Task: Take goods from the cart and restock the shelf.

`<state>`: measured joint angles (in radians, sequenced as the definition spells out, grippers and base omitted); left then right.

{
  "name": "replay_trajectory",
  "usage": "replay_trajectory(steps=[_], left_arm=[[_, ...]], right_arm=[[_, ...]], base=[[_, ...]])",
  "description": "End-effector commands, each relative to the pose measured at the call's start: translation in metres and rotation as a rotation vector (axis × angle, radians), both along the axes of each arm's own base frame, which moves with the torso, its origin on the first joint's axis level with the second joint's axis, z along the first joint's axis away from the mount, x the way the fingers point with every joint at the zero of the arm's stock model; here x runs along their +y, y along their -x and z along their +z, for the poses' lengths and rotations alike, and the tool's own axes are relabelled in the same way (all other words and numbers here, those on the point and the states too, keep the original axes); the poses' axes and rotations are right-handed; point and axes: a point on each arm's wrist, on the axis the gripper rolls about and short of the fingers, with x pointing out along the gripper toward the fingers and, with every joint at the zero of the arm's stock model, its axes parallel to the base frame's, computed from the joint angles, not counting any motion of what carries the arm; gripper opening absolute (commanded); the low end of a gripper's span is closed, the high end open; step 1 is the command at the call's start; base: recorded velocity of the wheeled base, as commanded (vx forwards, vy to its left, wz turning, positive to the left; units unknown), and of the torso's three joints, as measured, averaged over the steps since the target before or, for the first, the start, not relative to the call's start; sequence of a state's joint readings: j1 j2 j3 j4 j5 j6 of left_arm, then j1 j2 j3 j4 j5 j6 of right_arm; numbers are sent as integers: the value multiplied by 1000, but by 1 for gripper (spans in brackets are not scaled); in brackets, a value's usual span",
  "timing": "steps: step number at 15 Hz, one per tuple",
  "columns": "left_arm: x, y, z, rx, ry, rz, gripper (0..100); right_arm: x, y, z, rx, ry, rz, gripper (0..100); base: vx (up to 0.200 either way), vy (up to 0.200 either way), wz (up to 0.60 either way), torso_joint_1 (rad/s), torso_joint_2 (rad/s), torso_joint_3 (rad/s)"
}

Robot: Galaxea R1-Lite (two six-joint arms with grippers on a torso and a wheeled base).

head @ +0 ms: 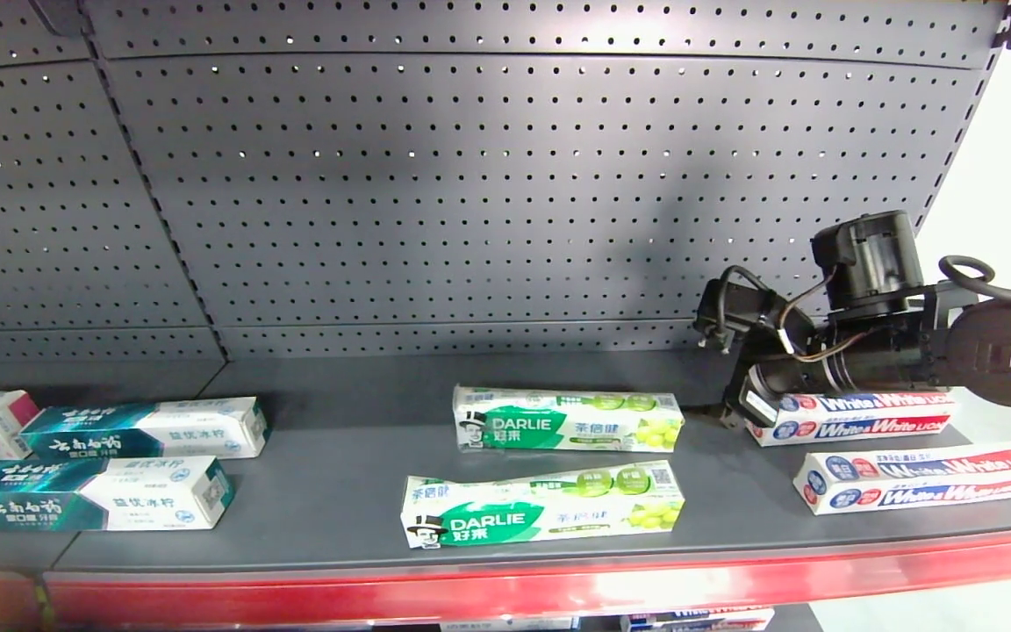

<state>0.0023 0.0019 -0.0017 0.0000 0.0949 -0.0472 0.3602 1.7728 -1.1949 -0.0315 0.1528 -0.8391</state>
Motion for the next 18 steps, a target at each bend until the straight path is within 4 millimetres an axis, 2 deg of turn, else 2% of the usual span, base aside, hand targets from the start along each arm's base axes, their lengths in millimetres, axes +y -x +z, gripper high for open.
replay_trajectory(steps=[1, 11, 18], left_arm=[[0, 0, 0, 1, 0, 1, 100], [0, 0, 0, 0, 0, 1, 100], [0, 0, 0, 0, 0, 1, 100]], right_arm=[[10, -4, -3, 6, -2, 21, 100], [30, -9, -7, 13, -12, 62, 100], [32, -9, -7, 13, -13, 68, 100]], base=[[0, 0, 0, 0, 0, 0], [0, 0, 0, 0, 0, 0], [0, 0, 0, 0, 0, 0]])
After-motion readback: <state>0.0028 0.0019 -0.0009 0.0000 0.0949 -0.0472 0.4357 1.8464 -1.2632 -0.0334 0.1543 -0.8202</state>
